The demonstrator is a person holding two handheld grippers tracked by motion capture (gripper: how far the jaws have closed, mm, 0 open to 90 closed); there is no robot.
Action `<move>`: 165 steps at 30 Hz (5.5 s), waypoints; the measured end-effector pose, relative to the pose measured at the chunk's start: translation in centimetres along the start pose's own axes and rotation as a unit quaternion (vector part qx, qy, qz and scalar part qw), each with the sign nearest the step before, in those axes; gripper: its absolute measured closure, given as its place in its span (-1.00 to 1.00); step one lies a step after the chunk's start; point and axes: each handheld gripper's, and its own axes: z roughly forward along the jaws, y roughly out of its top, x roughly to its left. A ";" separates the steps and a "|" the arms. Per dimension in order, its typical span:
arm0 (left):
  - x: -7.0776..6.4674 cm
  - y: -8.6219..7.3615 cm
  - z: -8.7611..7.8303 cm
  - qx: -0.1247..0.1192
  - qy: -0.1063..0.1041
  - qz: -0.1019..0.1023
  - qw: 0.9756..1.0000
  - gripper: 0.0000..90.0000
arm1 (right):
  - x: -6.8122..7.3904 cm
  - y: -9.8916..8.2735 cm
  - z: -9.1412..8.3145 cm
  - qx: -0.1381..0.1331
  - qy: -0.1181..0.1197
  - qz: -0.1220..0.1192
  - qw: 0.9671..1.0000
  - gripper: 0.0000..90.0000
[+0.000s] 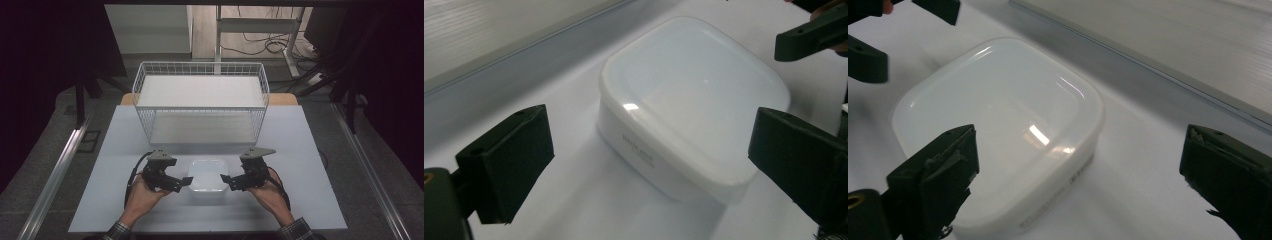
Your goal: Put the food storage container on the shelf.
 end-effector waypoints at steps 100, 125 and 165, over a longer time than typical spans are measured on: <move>2.4 12.9 -9.8 -0.135 -0.006 -0.067 0.989 0.78 | -1.1 16.5 -6.8 -0.132 0.022 0.071 0.988 0.74; 6.8 17.4 -8.3 -0.131 -0.023 -0.102 0.986 0.65 | -4.8 20.4 -4.4 -0.120 0.003 0.121 0.985 0.71; 8.2 20.6 -5.8 -0.102 0.054 -0.116 0.987 0.04 | -5.4 22.8 -1.0 -0.102 -0.099 0.071 0.987 0.15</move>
